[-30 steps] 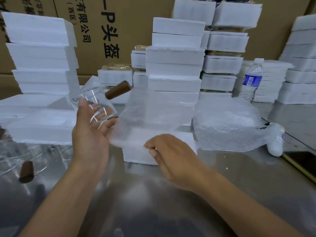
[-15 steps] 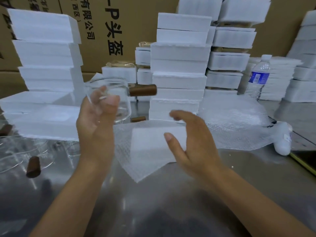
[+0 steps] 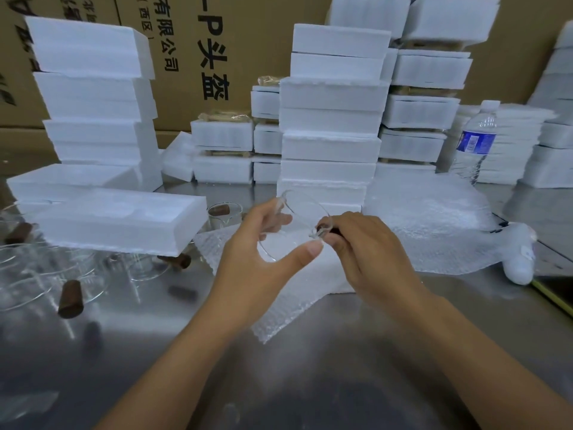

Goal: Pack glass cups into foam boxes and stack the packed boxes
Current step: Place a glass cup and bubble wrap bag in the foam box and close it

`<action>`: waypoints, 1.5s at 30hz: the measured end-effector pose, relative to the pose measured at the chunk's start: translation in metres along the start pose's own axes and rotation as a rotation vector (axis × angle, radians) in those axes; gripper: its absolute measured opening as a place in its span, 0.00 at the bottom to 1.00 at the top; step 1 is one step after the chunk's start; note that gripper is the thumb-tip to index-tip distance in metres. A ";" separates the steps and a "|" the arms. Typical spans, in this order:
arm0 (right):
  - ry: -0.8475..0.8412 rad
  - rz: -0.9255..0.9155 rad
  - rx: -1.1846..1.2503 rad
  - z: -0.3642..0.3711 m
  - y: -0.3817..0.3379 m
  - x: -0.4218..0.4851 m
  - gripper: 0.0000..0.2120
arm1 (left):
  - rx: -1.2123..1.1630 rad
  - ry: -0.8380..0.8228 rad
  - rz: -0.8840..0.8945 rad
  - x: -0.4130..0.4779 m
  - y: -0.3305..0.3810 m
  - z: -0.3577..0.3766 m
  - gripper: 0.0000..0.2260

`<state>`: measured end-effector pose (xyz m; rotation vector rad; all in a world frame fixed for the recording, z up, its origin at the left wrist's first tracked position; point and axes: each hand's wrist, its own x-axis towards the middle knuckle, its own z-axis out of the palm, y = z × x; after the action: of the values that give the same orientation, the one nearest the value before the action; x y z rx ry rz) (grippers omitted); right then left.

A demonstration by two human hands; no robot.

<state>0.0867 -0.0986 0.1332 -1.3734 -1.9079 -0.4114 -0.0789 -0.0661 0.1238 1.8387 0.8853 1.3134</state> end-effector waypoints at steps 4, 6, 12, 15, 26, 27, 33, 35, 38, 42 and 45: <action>0.063 0.148 0.006 -0.002 0.011 -0.001 0.11 | 0.084 -0.072 -0.097 0.002 -0.007 0.002 0.43; 0.144 0.262 0.053 -0.002 0.020 -0.002 0.09 | 0.231 -0.101 -0.091 0.002 -0.012 0.002 0.34; 0.351 0.514 0.369 -0.004 0.024 0.002 0.06 | 0.436 -0.102 0.006 -0.001 -0.018 0.003 0.15; 0.376 0.574 0.433 -0.007 0.022 0.005 0.10 | 0.551 -0.144 0.025 -0.002 -0.015 0.004 0.23; 0.386 0.688 0.518 -0.008 0.026 0.003 0.10 | 0.626 -0.271 0.075 -0.003 -0.013 0.001 0.14; 0.390 0.695 0.521 -0.008 0.026 0.004 0.10 | 0.615 -0.272 0.081 -0.003 -0.013 0.001 0.14; 0.402 0.724 0.560 -0.007 0.032 0.002 0.09 | 0.521 -0.211 0.142 -0.001 -0.014 0.002 0.11; 0.405 0.732 0.587 -0.008 0.032 0.003 0.10 | 0.451 -0.134 0.138 0.001 -0.013 0.001 0.10; 0.397 0.713 0.627 -0.011 0.034 0.004 0.12 | 0.298 0.002 0.109 0.003 -0.008 -0.003 0.06; 0.364 0.638 0.669 -0.014 0.034 0.004 0.13 | 0.153 0.137 0.048 0.004 -0.002 -0.006 0.03; 0.292 0.567 0.645 -0.014 0.033 0.003 0.12 | 0.064 0.195 0.031 0.005 -0.002 -0.008 0.04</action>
<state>0.1220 -0.0930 0.1394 -1.2440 -1.1812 0.2572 -0.0853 -0.0595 0.1266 1.8004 1.0145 1.5198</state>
